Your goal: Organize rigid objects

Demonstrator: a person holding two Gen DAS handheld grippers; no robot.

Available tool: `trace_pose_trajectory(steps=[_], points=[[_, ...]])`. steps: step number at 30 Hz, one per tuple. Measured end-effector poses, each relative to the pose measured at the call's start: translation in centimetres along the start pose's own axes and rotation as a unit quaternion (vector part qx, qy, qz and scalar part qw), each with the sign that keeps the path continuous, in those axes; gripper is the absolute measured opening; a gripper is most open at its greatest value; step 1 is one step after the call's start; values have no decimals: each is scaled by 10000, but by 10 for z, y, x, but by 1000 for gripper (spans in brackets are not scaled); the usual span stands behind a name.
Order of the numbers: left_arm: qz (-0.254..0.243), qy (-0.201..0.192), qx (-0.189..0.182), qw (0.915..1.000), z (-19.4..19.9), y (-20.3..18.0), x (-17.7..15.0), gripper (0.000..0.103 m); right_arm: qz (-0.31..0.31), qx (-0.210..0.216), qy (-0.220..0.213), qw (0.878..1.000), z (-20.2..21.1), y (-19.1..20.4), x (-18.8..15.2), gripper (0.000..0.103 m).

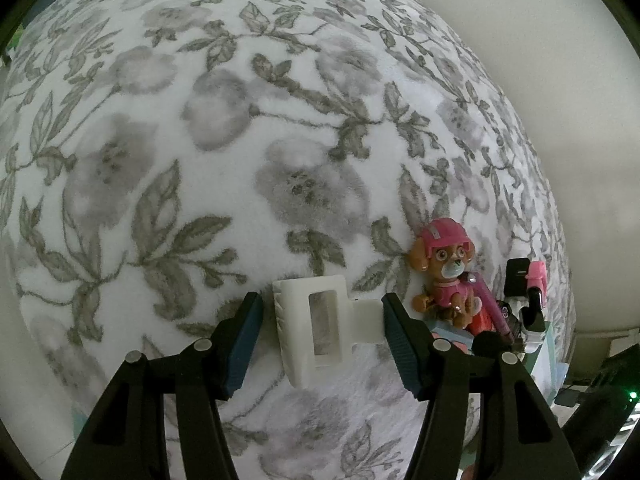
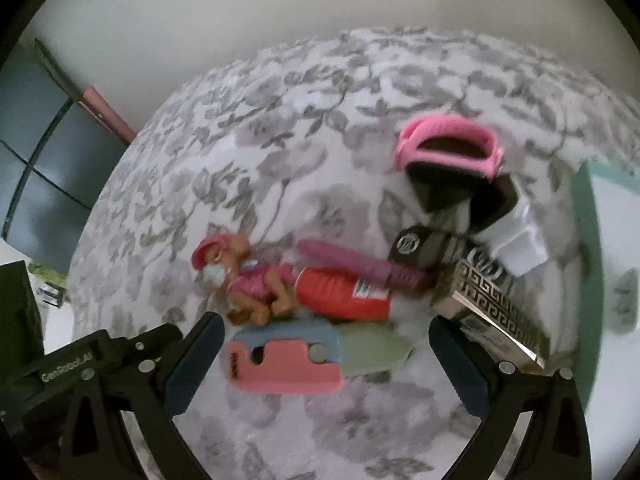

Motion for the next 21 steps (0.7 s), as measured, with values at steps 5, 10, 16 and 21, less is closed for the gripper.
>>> trace_pose_trajectory(steps=[5,10,16,21], points=[[66,-18,6,10000,0,1,0,63,164,-148,340,9992,-2,10,-9,103],[87,-92,134,9998,2,5,1,63,501,-613,542,9954,5,25,-21,103],[173,-103,104,9997,1,7,2,63,345,-325,537,9974,18,28,-18,103],[246,-126,113,9996,2,13,3,63,570,-330,578,9962,6,45,-21,102]])
Point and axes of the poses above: each gripper's, at about its wrist camera, not at the fingertips, and z roughly against the way its jaws point, y to its left, x to its top, the point moved 1 cm from there along -z, roughly the way its jaws point, and after that the axes turned 14 degrees about -y, right-handed, at the moved point
